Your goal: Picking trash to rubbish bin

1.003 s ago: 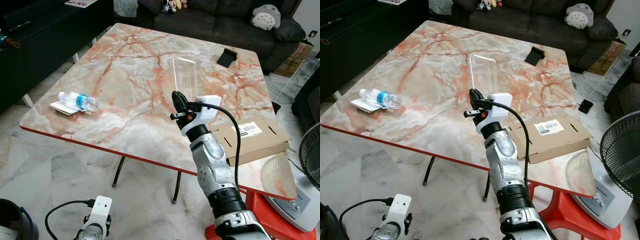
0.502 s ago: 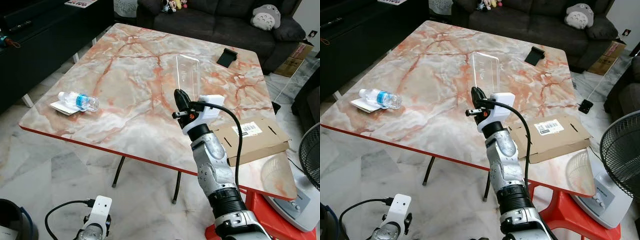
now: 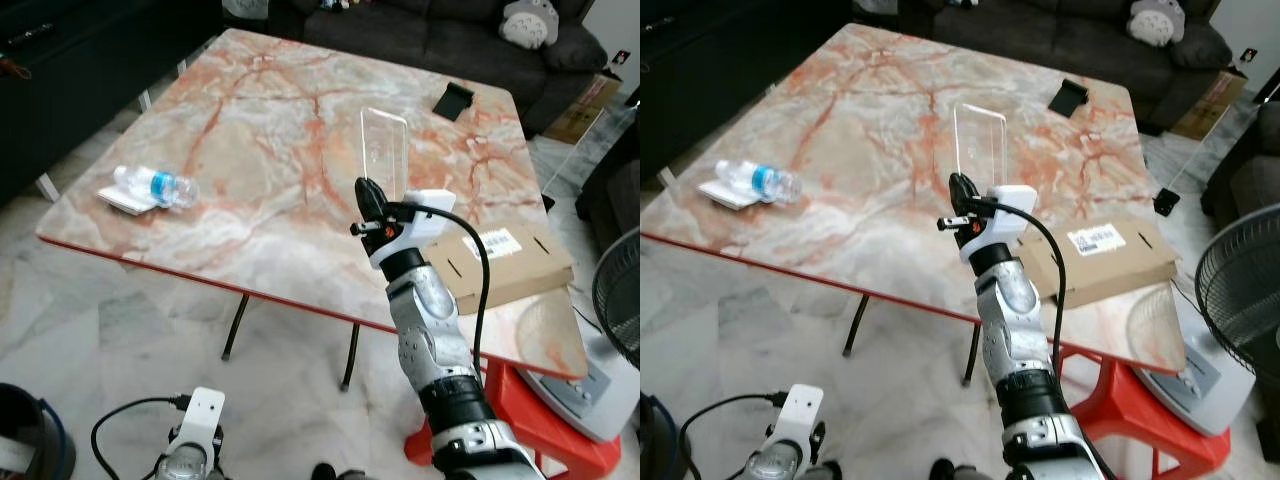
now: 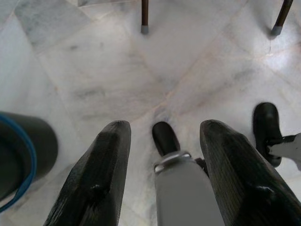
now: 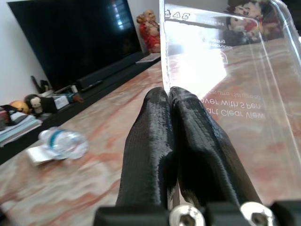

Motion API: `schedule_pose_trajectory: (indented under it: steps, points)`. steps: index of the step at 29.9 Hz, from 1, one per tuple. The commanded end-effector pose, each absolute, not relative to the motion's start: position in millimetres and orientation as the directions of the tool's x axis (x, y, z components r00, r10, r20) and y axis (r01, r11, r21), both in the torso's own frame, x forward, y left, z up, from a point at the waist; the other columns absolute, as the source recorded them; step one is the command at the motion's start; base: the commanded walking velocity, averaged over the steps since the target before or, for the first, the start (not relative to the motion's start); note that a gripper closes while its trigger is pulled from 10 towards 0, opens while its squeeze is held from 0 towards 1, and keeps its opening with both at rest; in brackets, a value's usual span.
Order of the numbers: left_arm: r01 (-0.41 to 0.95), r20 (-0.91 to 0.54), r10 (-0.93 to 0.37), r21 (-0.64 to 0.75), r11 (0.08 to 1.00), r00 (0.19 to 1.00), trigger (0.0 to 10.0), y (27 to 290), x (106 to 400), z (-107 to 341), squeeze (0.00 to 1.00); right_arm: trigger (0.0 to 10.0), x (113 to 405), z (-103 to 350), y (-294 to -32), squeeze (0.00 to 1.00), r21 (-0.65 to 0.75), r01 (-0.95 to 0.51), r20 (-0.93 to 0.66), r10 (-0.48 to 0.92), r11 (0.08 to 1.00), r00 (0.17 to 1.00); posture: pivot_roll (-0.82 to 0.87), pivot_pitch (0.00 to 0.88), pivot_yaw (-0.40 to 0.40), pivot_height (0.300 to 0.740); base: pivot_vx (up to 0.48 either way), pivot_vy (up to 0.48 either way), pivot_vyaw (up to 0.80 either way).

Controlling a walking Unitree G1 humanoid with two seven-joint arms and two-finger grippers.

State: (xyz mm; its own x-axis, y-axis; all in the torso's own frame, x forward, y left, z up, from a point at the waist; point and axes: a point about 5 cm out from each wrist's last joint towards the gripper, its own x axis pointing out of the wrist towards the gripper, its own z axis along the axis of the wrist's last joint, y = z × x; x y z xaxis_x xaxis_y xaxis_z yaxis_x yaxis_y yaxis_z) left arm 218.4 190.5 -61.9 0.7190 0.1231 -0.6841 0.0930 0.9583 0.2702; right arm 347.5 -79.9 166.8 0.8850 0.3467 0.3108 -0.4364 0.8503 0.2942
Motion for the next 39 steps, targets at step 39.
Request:
schedule_pose_trajectory:
  steps: [39]
  points:
    - [0.084, -0.691, 0.121, 0.255, 0.963, 0.713, 10.0, 188.0, 214.6, -64.6, 0.00, 10.0, 350.6, 159.0, -97.9, 0.00, 0.283, -0.378, 0.288, 0.297, 0.882, 0.910, 0.06, 0.110, -0.140, 0.740, -0.125, 0.000, 0.00]
